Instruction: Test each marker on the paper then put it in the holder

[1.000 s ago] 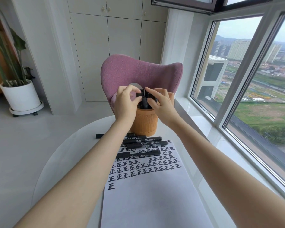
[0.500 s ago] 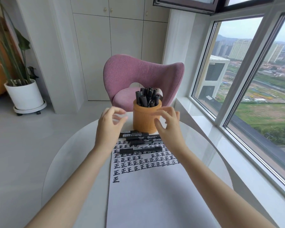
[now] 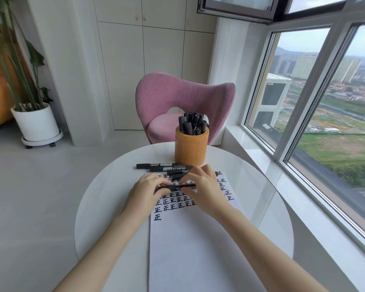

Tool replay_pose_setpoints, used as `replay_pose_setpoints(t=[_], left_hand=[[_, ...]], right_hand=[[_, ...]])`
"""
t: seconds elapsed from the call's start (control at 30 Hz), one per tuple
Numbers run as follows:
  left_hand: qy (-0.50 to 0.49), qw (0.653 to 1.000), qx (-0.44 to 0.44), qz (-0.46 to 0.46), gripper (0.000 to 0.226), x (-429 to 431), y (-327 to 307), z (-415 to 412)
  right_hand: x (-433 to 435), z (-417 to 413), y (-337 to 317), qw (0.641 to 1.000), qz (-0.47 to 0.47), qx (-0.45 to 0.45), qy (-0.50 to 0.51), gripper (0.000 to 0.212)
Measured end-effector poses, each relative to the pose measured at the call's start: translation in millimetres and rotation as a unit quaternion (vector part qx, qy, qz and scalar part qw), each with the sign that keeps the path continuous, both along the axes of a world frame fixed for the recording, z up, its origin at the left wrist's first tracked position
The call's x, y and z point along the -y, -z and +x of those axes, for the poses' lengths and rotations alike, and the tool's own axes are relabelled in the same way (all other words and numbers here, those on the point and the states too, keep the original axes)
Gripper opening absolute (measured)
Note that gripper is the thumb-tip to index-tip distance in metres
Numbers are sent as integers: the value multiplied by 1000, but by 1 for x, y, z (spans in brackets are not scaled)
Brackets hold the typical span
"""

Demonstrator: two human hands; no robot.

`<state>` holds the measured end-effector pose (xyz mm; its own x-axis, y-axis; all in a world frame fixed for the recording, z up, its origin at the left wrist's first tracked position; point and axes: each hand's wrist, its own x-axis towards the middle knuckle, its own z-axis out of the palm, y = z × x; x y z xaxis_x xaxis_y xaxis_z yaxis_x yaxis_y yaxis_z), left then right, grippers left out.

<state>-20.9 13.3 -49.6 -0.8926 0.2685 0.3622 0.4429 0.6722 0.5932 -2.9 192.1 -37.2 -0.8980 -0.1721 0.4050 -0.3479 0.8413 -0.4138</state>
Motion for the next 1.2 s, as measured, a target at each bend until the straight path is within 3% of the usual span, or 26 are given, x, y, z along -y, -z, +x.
replay_pose_setpoints(t=[0.17,0.23,0.33,0.53,0.63,0.7,0.83,0.97,1.2], left_hand=[[8,996,-5,89,14,10,-8,13],[15,994,-2,109,14,15,-12,19],[20,994,8,110,15,17,-17,27],[54,998,-21,8,28,16,-19,40],[57,997,30,43,25,13,-18,47],[38,999,12,28,22,9,-17,49],[27,997,30,60,17,6,-19,53],[28,996,52,69,15,11,-20,58],[88,982,108,127,23,21,-16,58]], right_hand=[[-4,11,-9,999,2,-34,21,21],[-6,18,-19,995,-93,24,22,21],[-3,27,-33,932,-327,155,-33,23],[0,35,-38,859,-471,200,-27,19],[12,41,-36,853,-485,191,-30,18],[20,46,-34,851,-491,179,-47,19],[36,51,-33,859,-481,158,-69,39],[45,54,-32,851,-495,147,-94,23],[50,58,-27,848,-499,148,-103,24]])
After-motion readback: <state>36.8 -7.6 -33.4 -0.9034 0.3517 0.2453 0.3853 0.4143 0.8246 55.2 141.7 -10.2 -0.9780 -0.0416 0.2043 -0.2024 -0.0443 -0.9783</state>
